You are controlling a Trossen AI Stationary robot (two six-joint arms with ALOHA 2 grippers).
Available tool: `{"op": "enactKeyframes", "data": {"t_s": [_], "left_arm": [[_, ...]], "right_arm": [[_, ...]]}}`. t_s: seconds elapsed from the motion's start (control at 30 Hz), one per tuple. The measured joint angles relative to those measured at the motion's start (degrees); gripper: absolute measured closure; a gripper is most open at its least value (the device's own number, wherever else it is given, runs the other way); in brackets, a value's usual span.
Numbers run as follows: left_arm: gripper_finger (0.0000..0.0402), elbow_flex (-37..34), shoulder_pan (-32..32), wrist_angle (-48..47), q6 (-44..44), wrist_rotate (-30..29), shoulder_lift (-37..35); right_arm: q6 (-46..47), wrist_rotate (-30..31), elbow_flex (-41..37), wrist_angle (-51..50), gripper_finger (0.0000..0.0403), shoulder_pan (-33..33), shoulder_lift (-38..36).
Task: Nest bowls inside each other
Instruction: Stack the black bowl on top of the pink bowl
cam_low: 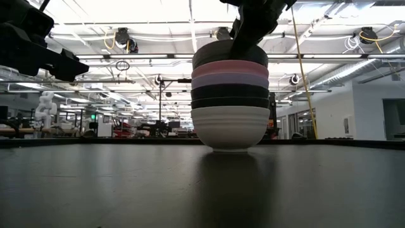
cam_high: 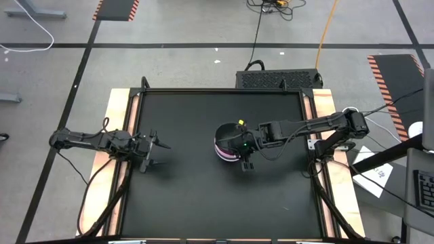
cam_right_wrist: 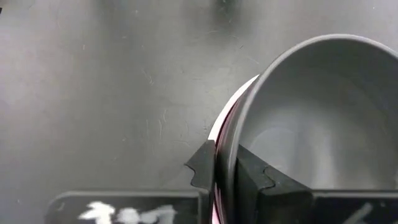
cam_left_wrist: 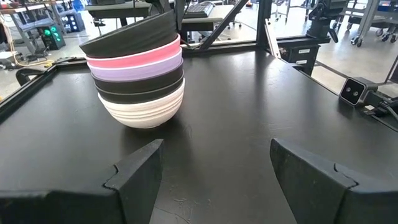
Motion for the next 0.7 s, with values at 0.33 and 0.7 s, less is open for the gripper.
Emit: {"op": "enactKeyframes", "data": {"t_s": [0.33, 0.7], "left_arm": [[0.0108, 0.0, 0.0, 0.0, -0.2, 0.0, 0.0], [0.0108, 0.0, 0.0, 0.0, -0.5, 0.0, 0.0]], "right_arm": [[-0.3, 3.0, 0.0, 0.1, 0.0399, 0.2, 0.3], [2.4, 3.2, -4.0, 0.9, 0.0402, -0.2, 0.1]]}}
